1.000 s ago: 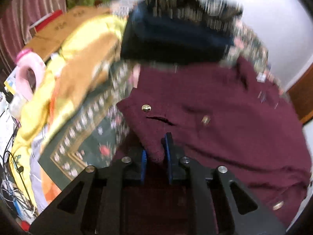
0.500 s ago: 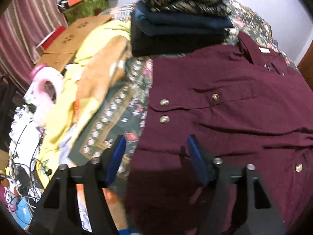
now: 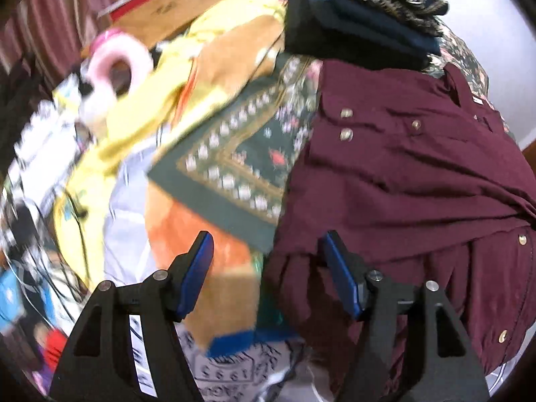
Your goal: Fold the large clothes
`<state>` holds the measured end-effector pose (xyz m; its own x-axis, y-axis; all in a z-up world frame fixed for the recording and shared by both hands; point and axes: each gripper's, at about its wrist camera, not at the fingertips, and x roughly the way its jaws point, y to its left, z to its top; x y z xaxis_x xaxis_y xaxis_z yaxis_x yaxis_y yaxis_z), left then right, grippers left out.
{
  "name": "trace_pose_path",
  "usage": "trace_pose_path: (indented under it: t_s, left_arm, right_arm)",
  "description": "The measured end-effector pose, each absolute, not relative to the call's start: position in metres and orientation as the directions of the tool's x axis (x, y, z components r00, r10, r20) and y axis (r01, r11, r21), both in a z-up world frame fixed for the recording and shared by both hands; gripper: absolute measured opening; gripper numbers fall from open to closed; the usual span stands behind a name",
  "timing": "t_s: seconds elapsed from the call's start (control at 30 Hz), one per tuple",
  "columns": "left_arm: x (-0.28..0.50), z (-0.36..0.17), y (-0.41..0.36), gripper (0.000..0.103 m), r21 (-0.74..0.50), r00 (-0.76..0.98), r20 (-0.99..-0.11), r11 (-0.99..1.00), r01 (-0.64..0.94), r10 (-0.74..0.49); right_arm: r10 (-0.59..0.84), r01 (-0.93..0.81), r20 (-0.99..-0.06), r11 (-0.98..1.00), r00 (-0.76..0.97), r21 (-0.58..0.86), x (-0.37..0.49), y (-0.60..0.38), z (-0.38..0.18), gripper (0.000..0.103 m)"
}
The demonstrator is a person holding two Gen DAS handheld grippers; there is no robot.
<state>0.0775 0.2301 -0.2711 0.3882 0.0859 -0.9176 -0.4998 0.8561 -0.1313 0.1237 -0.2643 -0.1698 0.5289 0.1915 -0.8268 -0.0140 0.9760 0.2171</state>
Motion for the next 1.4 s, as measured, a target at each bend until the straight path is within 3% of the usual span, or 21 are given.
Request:
trace_pose_path:
  t_s: [0.13,0.27,0.43,0.5,0.57,0.6,0.63,0.73,0.9,1.13,1.4]
  left_arm:
    - [0.071,-0.291,0.218,0.067,-0.187,0.355,-0.935,0.846,-0.499,0.003]
    - [0.072,-0.291,0.197,0.067,-0.14,0.343,-0.939,0.877,-0.46,0.03]
    - [0.078,-0.283,0.176,0.066,-0.18,0.366,-0.93,0.913,-0.365,-0.037]
    - [0.079,-0.28,0.17,0.053,-0.169,0.368,-0.929,0.925,-0.341,-0.034]
    - [0.08,-0.274,0.166,0.043,-0.173,0.39,-0.92,0.929,-0.326,-0.035]
    - [0.081,-0.271,0.165,0.028,-0.178,0.403,-0.915,0.929,-0.323,-0.035]
    - [0.08,-0.266,0.165,0.022,-0.182,0.419,-0.908,0.925,-0.335,-0.027]
    - [0.084,-0.251,0.171,0.013,-0.236,0.465,-0.884,0.902,-0.361,-0.046]
    - [0.1,-0.22,0.178,0.005,-0.321,0.549,-0.83,0.888,-0.328,-0.097]
    - [0.129,-0.161,0.188,0.004,-0.402,0.674,-0.723,0.886,-0.231,-0.152]
    - [0.191,-0.132,0.218,0.004,-0.467,0.737,-0.654,0.857,-0.218,-0.169]
  right_arm:
    - [0.24,0.02,-0.845,0.959,0.477,0.283,0.123,-0.268,-0.185,0.07]
    - [0.3,0.043,-0.846,0.934,0.44,0.354,0.122,-0.27,-0.198,0.07]
    - [0.419,0.029,-0.807,0.881,0.416,0.473,0.115,-0.268,-0.208,0.07]
    - [0.432,0.023,-0.798,0.874,0.421,0.485,0.112,-0.26,-0.208,0.068]
    - [0.42,0.008,-0.792,0.881,0.442,0.472,0.108,-0.255,-0.204,0.059]
    - [0.417,-0.009,-0.789,0.886,0.452,0.463,0.106,-0.252,-0.2,0.048]
    - [0.416,-0.019,-0.783,0.888,0.462,0.46,0.107,-0.251,-0.196,0.038]
    - [0.431,-0.058,-0.752,0.882,0.498,0.467,0.109,-0.247,-0.18,0.017]
    - [0.513,-0.108,-0.668,0.829,0.539,0.549,0.125,-0.242,-0.153,0.013]
    - [0.558,-0.19,-0.602,0.803,0.57,0.564,0.164,-0.227,-0.124,0.009]
    - [0.495,-0.183,-0.542,0.829,0.679,0.528,0.235,-0.232,-0.099,0.007]
